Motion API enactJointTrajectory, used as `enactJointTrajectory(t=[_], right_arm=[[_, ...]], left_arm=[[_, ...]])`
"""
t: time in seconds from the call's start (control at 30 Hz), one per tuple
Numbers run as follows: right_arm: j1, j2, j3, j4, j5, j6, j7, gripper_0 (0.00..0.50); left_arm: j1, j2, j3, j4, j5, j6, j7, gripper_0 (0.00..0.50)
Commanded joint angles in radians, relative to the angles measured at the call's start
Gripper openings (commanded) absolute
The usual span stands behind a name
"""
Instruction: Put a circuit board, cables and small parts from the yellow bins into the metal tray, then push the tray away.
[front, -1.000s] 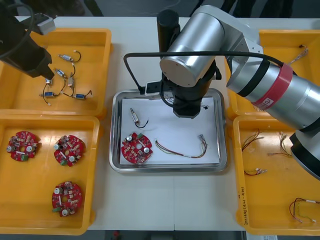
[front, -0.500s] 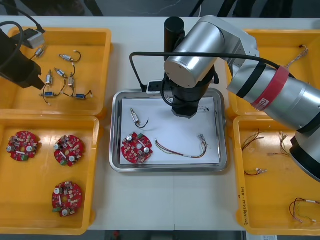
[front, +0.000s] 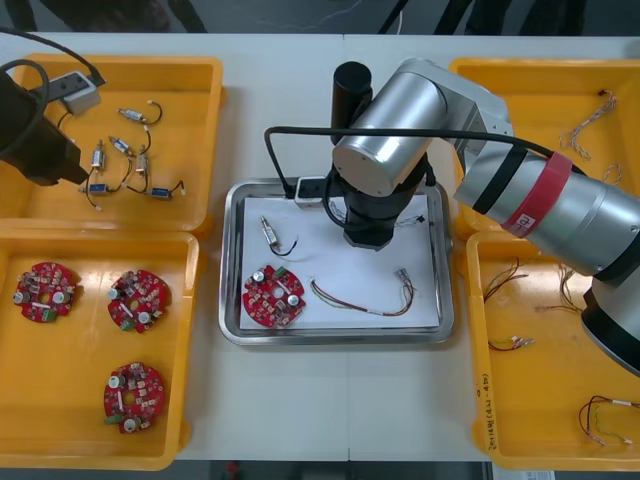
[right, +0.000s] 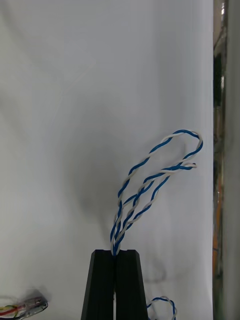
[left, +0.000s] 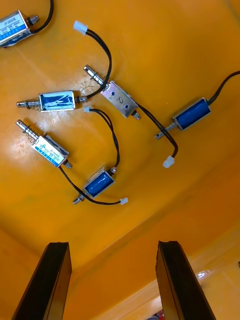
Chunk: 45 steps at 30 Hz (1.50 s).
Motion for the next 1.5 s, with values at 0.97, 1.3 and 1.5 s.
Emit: enactJointTrajectory(t=[0.97, 1.3, 1.5], right_arm=[[0.009, 0.01, -0.178, -0.298, 0.03, 0.398, -0.319, 0.5], [0.035, -0.039, -0.337, -0.431, 0.013, 0.398, -0.566, 0.5], [0.102, -0.121, -0.423, -0.545, -0.014, 0.398, -0.73, 0.5]], left_arm=[[0.008, 0.049, -0.173, 0.094, 0.044, -0.248, -0.268, 0.5], [0.007, 0.049, -0.225, 0.142, 0.038, -0.335, -0.274, 0.5], [0.005, 0.049, -0.239, 0.166, 0.032, -0.355, -0.275, 0.5]])
